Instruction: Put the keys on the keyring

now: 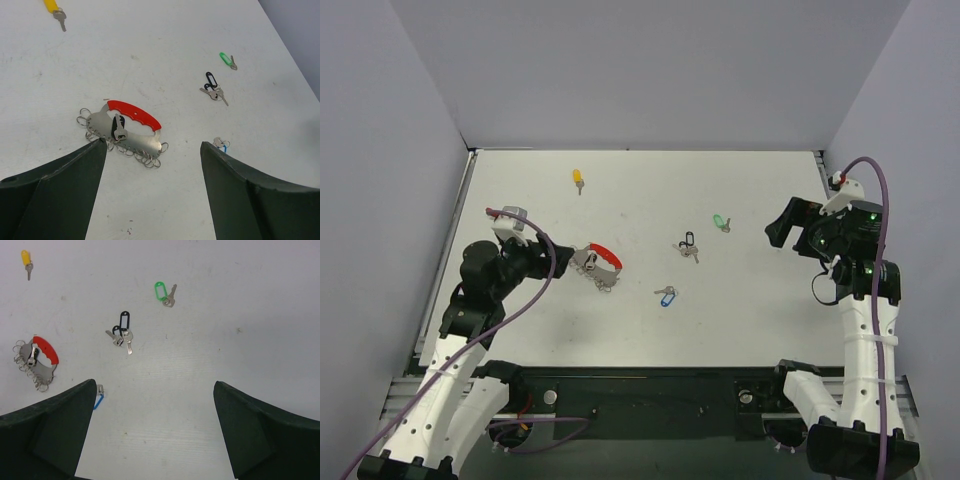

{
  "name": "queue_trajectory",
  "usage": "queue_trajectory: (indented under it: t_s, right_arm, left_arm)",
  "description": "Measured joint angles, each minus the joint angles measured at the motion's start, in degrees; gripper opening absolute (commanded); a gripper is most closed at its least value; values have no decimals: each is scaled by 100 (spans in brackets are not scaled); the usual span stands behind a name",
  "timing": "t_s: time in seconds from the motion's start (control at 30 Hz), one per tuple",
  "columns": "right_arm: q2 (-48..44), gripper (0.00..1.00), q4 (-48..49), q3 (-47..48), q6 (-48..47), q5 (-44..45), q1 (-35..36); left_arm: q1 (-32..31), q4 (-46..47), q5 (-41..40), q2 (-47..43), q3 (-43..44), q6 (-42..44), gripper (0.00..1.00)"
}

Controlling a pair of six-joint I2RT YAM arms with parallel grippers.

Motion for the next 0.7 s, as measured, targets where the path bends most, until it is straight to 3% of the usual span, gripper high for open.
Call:
queue_trajectory:
  t_s: [0.7]
  right_arm:
    - [-57, 98, 164, -184, 52, -240, -166]
  left_arm:
    - [0, 2, -2, -11, -2, 9, 86]
